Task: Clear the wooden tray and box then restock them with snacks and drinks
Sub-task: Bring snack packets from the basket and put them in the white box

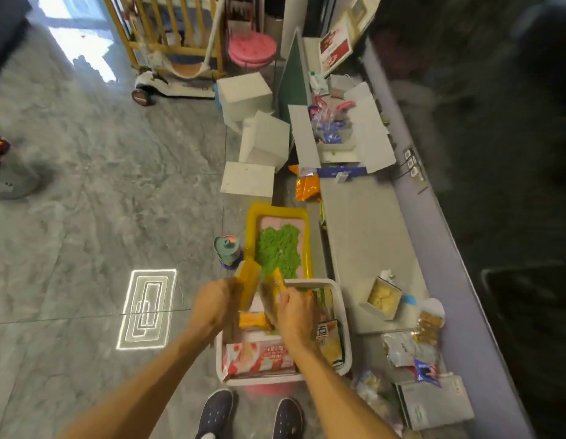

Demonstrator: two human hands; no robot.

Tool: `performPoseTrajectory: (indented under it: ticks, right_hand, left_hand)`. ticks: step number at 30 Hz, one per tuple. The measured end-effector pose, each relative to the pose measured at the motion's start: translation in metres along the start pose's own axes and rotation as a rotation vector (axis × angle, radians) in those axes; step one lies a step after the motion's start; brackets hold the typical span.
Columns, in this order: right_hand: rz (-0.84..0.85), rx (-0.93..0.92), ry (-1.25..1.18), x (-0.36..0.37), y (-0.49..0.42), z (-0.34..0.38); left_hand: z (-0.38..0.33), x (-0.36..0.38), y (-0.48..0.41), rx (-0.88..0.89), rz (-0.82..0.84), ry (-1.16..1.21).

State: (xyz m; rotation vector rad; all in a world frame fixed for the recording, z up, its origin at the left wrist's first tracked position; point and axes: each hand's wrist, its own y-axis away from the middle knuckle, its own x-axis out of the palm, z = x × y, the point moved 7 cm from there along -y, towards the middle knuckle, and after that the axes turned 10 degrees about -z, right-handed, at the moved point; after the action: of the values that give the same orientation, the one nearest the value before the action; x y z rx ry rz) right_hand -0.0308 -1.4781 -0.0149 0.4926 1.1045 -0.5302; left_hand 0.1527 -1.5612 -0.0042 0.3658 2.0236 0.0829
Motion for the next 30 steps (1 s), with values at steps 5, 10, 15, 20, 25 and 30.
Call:
performPoseTrajectory:
  ticks: [5,10,15,20,25,30]
  right_hand:
    - [-0.133,0.071,-0.035,-0.115,0.014,-0.005]
    - [-0.274,0.19,-0.006,-0.213,0.064,-0.033]
    - [-0.458,0.4,0.036,-0.297,0.155,-0.082]
    - [-0.532,0.628,0.025,-0.362,0.284,-0.143]
    - [-0.648,0.836,0.069,-0.409,0.44,-0.205]
    - [-0.717,1.033,0.15,-0.429,0.616,-0.269]
  left_hand:
    - [-0.075,-0.073,0.006,0.243,0.02,-0.114]
    - [-0.16,-0.117,0.027,0.571,0.028,-0.106]
    - [-0.247,-0.121,0.089,0.884,0.109,-0.114]
    - [-0.334,-0.101,0.202,1.197,0.194,-0.088]
    - [-0.399,-0.085,0.368,1.426,0.289,-0.02]
    - [-0.416,-0.057,0.554,1.601,0.41,0.034]
